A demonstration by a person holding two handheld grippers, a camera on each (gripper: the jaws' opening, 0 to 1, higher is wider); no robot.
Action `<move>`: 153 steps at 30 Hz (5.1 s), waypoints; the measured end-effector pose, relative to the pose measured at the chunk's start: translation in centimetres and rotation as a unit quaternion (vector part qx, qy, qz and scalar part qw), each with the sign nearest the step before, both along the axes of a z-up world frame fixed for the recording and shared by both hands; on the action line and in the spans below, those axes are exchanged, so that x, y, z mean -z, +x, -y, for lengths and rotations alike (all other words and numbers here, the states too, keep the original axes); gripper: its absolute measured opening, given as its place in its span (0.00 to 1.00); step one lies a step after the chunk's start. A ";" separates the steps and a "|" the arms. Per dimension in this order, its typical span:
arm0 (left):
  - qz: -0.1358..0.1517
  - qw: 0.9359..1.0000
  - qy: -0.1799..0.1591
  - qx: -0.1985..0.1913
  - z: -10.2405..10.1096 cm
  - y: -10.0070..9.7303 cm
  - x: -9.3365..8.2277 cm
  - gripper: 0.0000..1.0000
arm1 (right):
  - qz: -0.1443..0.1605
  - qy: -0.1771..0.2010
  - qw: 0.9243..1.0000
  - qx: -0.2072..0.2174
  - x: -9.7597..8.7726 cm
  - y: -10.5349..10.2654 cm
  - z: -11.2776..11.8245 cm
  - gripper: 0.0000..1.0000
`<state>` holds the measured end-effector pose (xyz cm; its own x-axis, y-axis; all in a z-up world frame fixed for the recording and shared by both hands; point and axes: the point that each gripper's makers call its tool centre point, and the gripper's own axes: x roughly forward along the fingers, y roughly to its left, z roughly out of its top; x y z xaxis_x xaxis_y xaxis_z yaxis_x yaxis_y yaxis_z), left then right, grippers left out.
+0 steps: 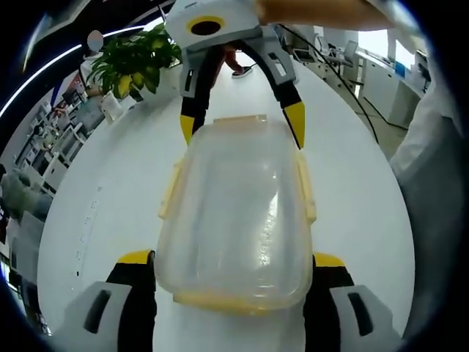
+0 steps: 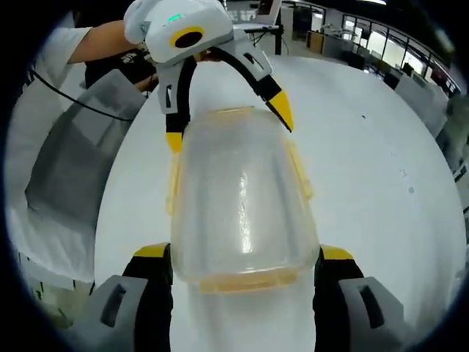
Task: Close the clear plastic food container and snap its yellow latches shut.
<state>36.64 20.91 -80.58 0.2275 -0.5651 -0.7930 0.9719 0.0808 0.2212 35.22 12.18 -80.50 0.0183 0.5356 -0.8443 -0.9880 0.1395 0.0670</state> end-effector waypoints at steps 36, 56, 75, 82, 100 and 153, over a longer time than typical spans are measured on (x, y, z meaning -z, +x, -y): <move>-0.005 0.999 0.031 -0.020 -14.0 -5.1 0.2 0.80 | 0.001 0.020 1.000 -0.021 -0.1 -4.5 -13.8 0.76; -0.012 1.000 0.022 -0.005 -15.9 -4.1 0.4 0.81 | 0.003 0.003 1.000 -0.010 0.0 -3.8 -15.6 0.76; -0.031 0.999 0.025 -0.001 -16.0 2.4 0.6 0.83 | 0.006 0.008 1.000 -0.007 -0.1 2.8 -15.7 0.76; -0.031 0.999 0.020 -0.005 -15.9 4.3 0.6 0.83 | 0.008 0.006 1.000 -0.010 -0.1 4.7 -15.6 0.76; -0.030 0.999 0.004 -0.010 -16.0 5.7 0.4 0.84 | 0.020 0.003 1.000 -0.008 -0.3 5.6 -15.8 0.76; 0.115 0.845 -0.394 -0.343 -27.5 -7.8 -14.5 0.99 | 0.196 0.274 0.883 0.327 -13.5 -4.7 -11.6 0.93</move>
<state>28.85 48.40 -66.11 0.8120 -0.5706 -0.1223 0.5762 0.8172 0.0125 30.52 23.74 -66.95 0.7084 0.6286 -0.3211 -0.6704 0.7415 -0.0275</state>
